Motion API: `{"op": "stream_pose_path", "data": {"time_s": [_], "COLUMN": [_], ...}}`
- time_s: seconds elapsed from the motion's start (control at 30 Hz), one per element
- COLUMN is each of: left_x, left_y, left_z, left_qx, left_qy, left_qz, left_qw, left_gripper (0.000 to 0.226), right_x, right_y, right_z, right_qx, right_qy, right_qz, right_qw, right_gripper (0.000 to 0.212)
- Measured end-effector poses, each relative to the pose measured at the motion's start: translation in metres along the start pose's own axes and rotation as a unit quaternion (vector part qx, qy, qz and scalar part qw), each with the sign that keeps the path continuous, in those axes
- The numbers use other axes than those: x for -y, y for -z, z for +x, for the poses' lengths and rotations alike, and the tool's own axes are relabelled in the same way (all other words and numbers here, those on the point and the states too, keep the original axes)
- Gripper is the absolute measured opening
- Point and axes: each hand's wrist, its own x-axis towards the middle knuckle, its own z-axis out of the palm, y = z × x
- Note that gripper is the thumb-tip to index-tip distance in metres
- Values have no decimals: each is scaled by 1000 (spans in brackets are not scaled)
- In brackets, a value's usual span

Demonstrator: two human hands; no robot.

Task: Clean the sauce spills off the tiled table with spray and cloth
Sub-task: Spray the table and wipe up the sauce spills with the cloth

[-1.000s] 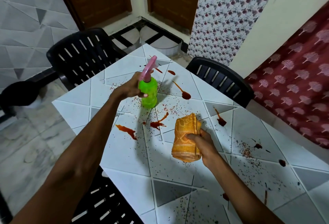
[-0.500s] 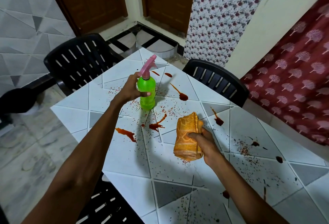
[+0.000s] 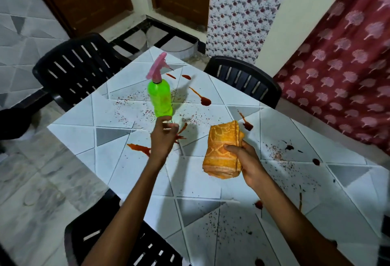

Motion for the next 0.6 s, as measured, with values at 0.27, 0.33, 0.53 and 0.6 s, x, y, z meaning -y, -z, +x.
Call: {"op": "stream_pose_path", "data": {"time_s": [0.27,0.33,0.53,0.6], "left_x": [14,16,17,19], "left_y": [-103,-132,-211,-233], "left_z": [-97,-115,-178,-198], "left_qx": [186,214,294,310], "left_qy": [8,-10,-58,-60], "left_qz": [22,45,102,120], "left_qw": [982,976,948,941], "left_gripper": [21,26,14,10], "right_x": [-32,-43,-69,-75], "right_y": [105,137,225,253], "right_z": [-61,-76,-125,-143], "right_qx": [-91,-122,-198,-206], "right_qy": [-2,-4,-7,-1], "right_qz": [34,38,61,76], "right_qw": [995,992,978,976], "right_gripper": [31,33,34,30]}}
